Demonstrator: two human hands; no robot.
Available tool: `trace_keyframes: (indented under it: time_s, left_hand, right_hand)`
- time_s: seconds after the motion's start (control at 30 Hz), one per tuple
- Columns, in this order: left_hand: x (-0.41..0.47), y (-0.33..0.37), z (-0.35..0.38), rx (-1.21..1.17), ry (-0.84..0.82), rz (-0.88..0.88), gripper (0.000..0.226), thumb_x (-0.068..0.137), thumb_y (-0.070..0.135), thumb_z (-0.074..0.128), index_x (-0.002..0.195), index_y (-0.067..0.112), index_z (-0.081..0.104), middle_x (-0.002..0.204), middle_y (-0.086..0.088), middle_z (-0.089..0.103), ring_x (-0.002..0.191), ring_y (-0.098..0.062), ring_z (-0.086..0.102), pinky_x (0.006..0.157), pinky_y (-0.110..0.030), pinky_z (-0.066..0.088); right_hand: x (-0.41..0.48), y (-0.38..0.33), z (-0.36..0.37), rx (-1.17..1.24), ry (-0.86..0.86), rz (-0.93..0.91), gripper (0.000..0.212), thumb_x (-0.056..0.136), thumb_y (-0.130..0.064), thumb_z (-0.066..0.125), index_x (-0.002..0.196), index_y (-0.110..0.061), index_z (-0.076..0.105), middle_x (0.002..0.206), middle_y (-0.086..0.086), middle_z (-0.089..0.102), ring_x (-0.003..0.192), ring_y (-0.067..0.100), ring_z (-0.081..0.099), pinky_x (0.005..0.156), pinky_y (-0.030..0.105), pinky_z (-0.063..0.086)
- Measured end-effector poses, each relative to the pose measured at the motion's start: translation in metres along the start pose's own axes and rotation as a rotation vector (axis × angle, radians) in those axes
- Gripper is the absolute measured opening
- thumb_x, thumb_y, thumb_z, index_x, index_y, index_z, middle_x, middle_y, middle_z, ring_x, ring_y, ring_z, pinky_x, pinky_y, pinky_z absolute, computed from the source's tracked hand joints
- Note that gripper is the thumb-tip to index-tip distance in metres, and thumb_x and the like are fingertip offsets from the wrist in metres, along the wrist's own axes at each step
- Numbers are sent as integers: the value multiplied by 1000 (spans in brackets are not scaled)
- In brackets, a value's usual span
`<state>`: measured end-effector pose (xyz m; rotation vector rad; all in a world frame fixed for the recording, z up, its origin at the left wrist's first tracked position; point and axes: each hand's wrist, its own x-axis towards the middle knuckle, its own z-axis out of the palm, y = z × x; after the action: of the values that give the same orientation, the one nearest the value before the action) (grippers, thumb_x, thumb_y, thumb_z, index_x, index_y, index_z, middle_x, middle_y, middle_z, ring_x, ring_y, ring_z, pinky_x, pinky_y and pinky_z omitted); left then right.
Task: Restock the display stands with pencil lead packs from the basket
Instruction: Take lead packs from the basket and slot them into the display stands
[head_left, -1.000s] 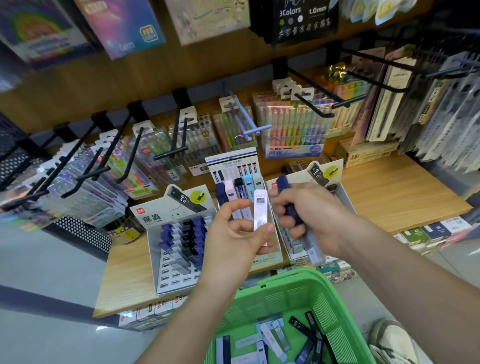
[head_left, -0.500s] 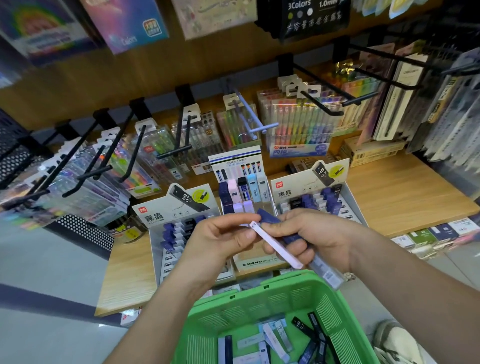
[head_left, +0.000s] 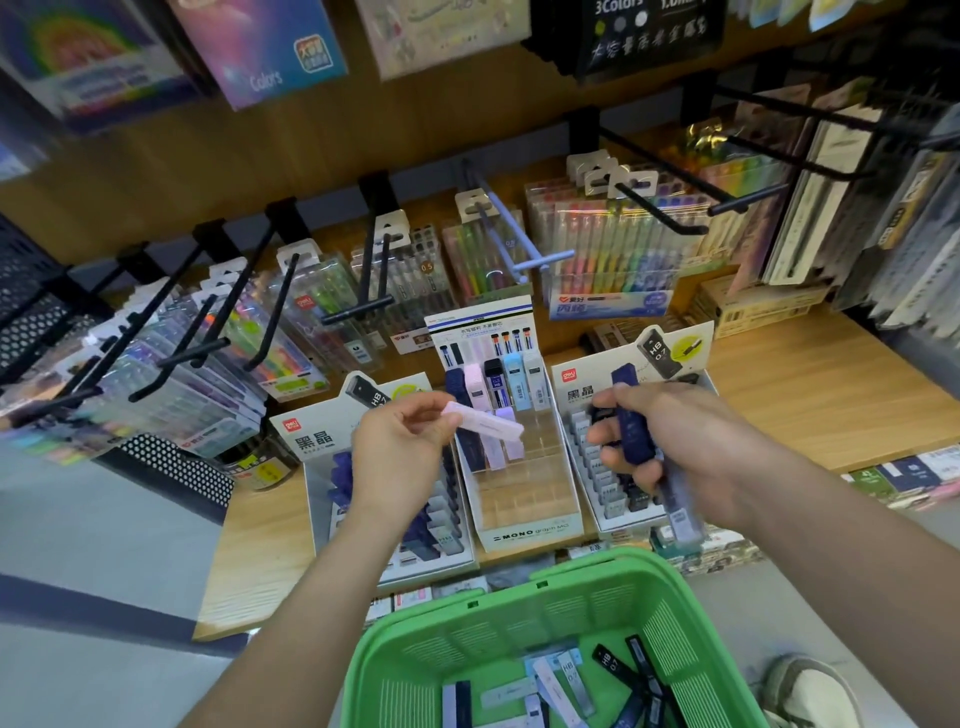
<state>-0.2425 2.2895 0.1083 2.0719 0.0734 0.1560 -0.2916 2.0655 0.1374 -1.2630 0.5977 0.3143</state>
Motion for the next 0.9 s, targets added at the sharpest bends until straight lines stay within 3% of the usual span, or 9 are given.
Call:
trace_keyframes:
  time_s: [0.07, 0.13, 0.23, 0.4, 0.47, 0.6, 0.73, 0.83, 0.9]
  left_hand:
    - [12, 0, 1, 85, 71, 90, 14, 84, 14, 72, 92, 25, 74, 80, 20, 67, 73, 6, 63, 71, -9, 48]
    - [24, 2, 2, 154, 108, 170, 13, 85, 16, 71, 97, 21, 75, 83, 20, 67, 74, 10, 60, 71, -2, 43]
    - [37, 2, 7, 328, 104, 295, 15, 86, 14, 69, 100, 14, 75, 96, 3, 71, 87, -8, 62, 83, -15, 43]
    - [45, -5, 20, 510, 33, 448, 18, 87, 8, 67, 103, 5, 74, 100, -9, 70, 94, -23, 62, 81, -13, 35]
    - [52, -8, 24, 606, 7, 483, 19, 88, 10, 65, 105, 7, 73, 102, -9, 69, 99, -26, 59, 82, -19, 34]
    - [60, -11, 31, 713, -90, 466, 22, 90, 12, 62, 111, 10, 70, 106, -8, 66, 104, -27, 54, 87, -30, 40]
    - [55, -14, 32, 792, -87, 571, 12, 87, 12, 67, 94, 6, 74, 97, -8, 68, 97, -30, 50, 81, -35, 43]
    - [43, -7, 28, 757, -10, 596, 13, 89, 12, 65, 94, 7, 76, 99, -5, 64, 97, -26, 50, 81, -30, 43]
    - [23, 5, 29, 541, -71, 409, 13, 90, 16, 62, 95, 16, 74, 87, 7, 64, 82, -9, 56, 73, -20, 43]
  right_hand:
    - [0, 1, 2, -14, 2, -38, 18, 100, -23, 52, 111, -11, 60, 64, 8, 67, 43, 15, 56, 30, 17, 26]
    - [2, 1, 3, -36, 7, -63, 18, 100, -25, 53, 112, -14, 60, 63, 6, 66, 43, 14, 53, 31, 17, 26]
    - [2, 2, 4, -56, -2, -79, 17, 100, -25, 53, 110, -16, 61, 59, 2, 64, 42, 13, 50, 31, 19, 26]
    - [-2, 0, 7, -56, -19, -77, 17, 100, -21, 51, 106, -14, 65, 69, 4, 58, 43, 14, 51, 32, 19, 25]
    - [-3, -1, 8, -41, -23, -70, 19, 99, -19, 50, 107, -12, 66, 74, 6, 55, 45, 14, 51, 32, 19, 25]
    - [-5, -2, 9, -8, -52, -73, 21, 99, -16, 48, 111, -9, 64, 75, 6, 53, 45, 13, 50, 33, 19, 23]
    - [-6, -3, 10, 111, -116, -36, 25, 100, -16, 47, 118, -7, 61, 65, 5, 56, 46, 14, 48, 32, 18, 22]
    - [-7, -3, 12, 215, -165, 3, 25, 100, -18, 46, 117, -7, 61, 62, 4, 54, 44, 12, 44, 32, 17, 23]
    - [-8, -3, 14, 278, -173, 11, 20, 101, -20, 45, 109, -10, 60, 60, 3, 52, 43, 11, 42, 32, 17, 24]
